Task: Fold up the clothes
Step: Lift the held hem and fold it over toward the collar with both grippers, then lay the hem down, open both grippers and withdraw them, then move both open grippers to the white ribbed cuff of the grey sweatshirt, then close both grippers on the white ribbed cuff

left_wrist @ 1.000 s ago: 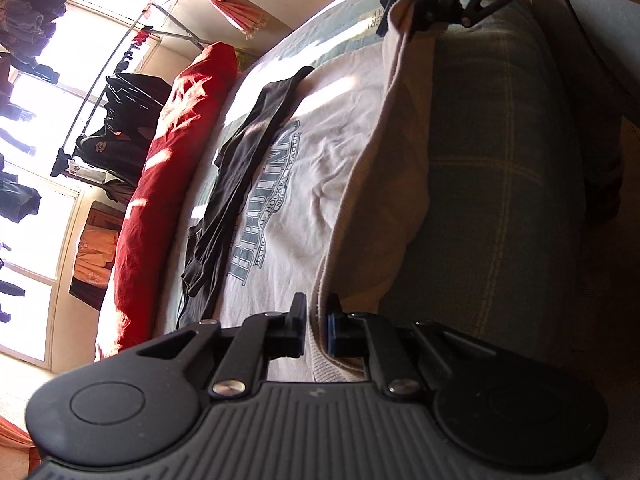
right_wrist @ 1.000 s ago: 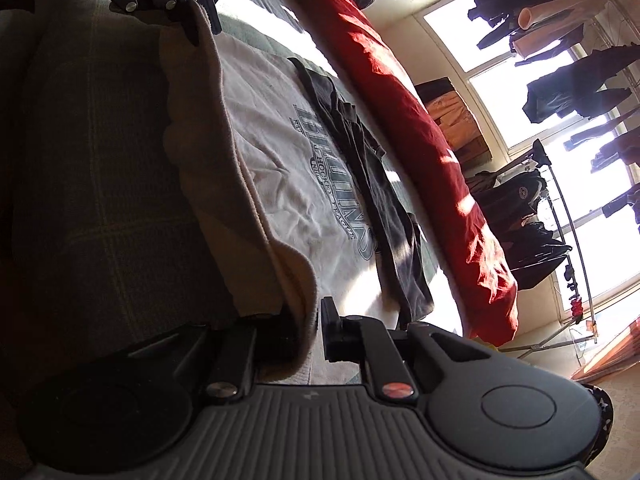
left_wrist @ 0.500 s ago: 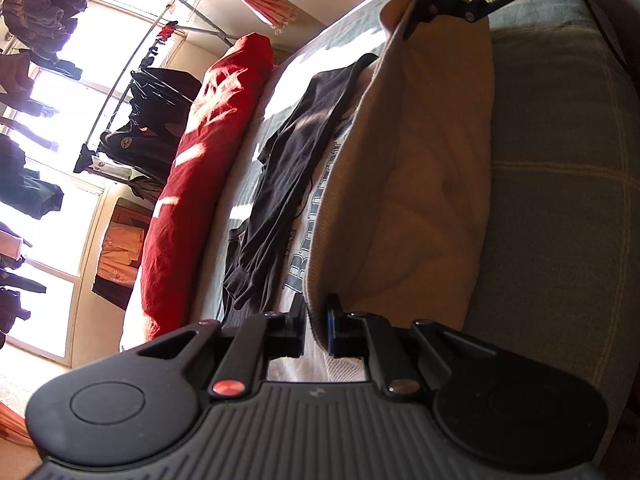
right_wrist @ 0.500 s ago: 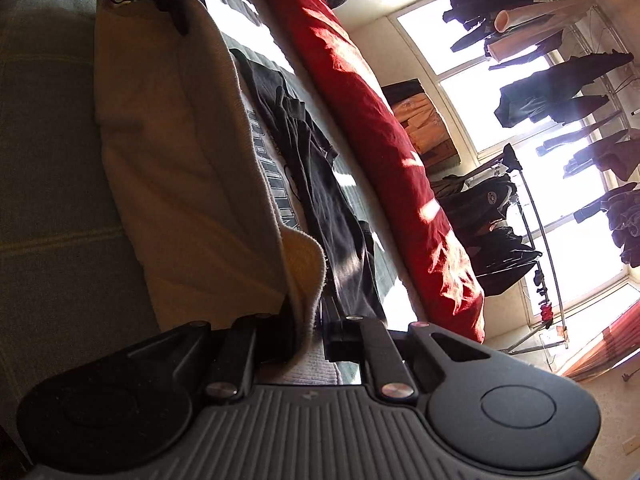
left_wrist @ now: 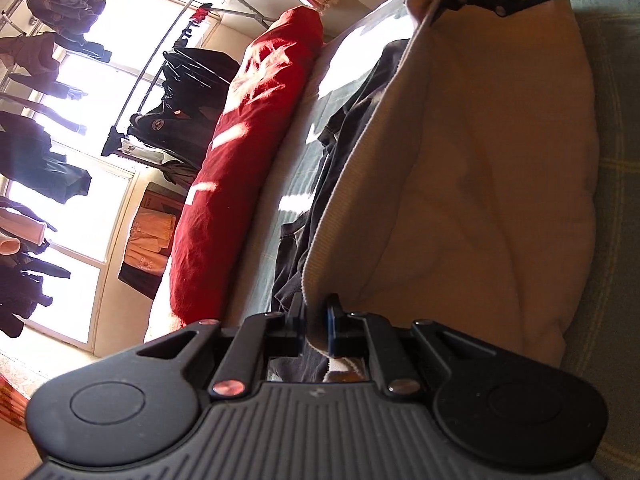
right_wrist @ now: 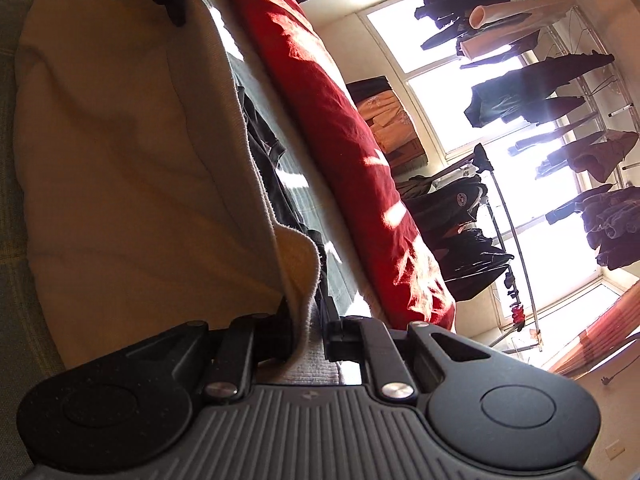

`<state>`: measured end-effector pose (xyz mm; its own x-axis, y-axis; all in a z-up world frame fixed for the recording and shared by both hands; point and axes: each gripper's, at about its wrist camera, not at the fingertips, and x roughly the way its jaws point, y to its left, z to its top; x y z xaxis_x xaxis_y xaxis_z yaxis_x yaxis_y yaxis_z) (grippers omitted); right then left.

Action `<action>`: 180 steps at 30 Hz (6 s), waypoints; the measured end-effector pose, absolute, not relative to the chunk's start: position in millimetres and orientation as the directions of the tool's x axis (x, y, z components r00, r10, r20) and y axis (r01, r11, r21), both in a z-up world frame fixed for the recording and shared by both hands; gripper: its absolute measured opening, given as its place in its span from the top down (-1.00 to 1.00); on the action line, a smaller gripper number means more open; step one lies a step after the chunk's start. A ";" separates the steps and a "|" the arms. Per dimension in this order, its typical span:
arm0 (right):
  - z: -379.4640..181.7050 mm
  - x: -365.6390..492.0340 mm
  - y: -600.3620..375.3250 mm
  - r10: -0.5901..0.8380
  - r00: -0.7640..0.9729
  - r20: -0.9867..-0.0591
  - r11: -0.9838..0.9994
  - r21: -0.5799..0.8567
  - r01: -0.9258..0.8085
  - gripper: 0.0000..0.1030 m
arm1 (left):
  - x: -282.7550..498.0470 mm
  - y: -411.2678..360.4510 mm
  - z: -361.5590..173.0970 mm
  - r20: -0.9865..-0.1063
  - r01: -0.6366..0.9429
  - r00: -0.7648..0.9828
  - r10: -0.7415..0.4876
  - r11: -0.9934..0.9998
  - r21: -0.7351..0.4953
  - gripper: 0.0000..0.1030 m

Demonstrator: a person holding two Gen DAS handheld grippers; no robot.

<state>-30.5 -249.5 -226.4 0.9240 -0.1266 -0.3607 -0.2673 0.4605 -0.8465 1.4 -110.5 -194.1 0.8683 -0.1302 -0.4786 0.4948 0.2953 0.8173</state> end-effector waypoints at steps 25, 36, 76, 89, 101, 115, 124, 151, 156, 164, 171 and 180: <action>-271.1 135.6 -285.4 -0.159 0.870 -0.467 0.539 -0.779 -0.320 0.48 | 158.3 -98.2 -214.1 -0.555 0.538 0.823 -0.118 0.474 0.697 0.66; -234.1 118.0 -305.6 -0.065 0.799 -0.598 0.677 -0.614 -0.405 -0.31 | 131.5 -69.1 -187.7 -0.664 0.612 0.726 -0.176 0.605 0.509 0.54; -220.8 18.6 -294.0 0.250 0.707 -0.661 0.891 -0.130 -0.436 -0.59 | 112.7 -65.7 -186.4 -0.724 0.652 0.531 -0.440 0.758 0.019 0.00; -253.9 84.6 -295.7 0.261 0.463 -0.847 0.934 0.101 -0.342 -1.00 | 208.9 -26.7 -185.1 -0.810 0.436 0.462 -0.362 0.888 -0.148 0.02; -252.9 110.4 -294.8 0.246 0.303 -0.921 0.943 0.154 -0.297 -1.00 | 229.2 -35.1 -137.2 -0.916 0.332 0.283 -0.286 0.925 -0.186 0.00; -226.0 97.1 -318.2 0.317 0.322 -0.892 0.922 0.210 -0.325 -0.88 | 246.1 -26.7 -158.7 -0.902 0.307 0.335 -0.272 0.937 -0.169 0.24; -198.5 81.8 -303.3 0.227 0.343 -0.911 0.968 0.172 -0.183 -0.86 | 274.1 16.2 -216.4 -0.861 0.321 0.215 -0.460 0.866 -0.382 0.24; -172.0 117.8 -207.9 0.306 0.372 -0.876 0.902 0.142 -0.409 -0.86 | 274.4 57.1 -255.9 -0.525 0.259 -0.044 -0.850 0.498 -0.828 0.18; -162.2 123.0 -236.3 0.245 0.426 -0.871 0.913 0.060 -0.403 -0.79 | 276.7 41.9 -263.3 -0.550 0.280 -0.056 -0.833 0.515 -0.810 0.19; -175.9 138.5 -316.2 -0.005 0.485 -0.875 0.813 -0.286 -0.507 -0.55 | 264.4 44.5 -255.5 -0.583 0.282 0.020 -0.812 0.564 -0.776 0.26; -216.1 161.3 -353.1 0.077 0.445 -0.892 0.713 -0.263 -0.650 -0.23 | 262.4 43.9 -260.7 -0.634 0.233 0.058 -0.771 0.628 -0.743 0.59; -223.0 195.9 -366.6 0.297 0.329 -0.896 0.749 0.005 -0.662 0.47 | 257.8 38.6 -244.3 -0.692 0.211 0.109 -0.713 0.697 -0.685 0.78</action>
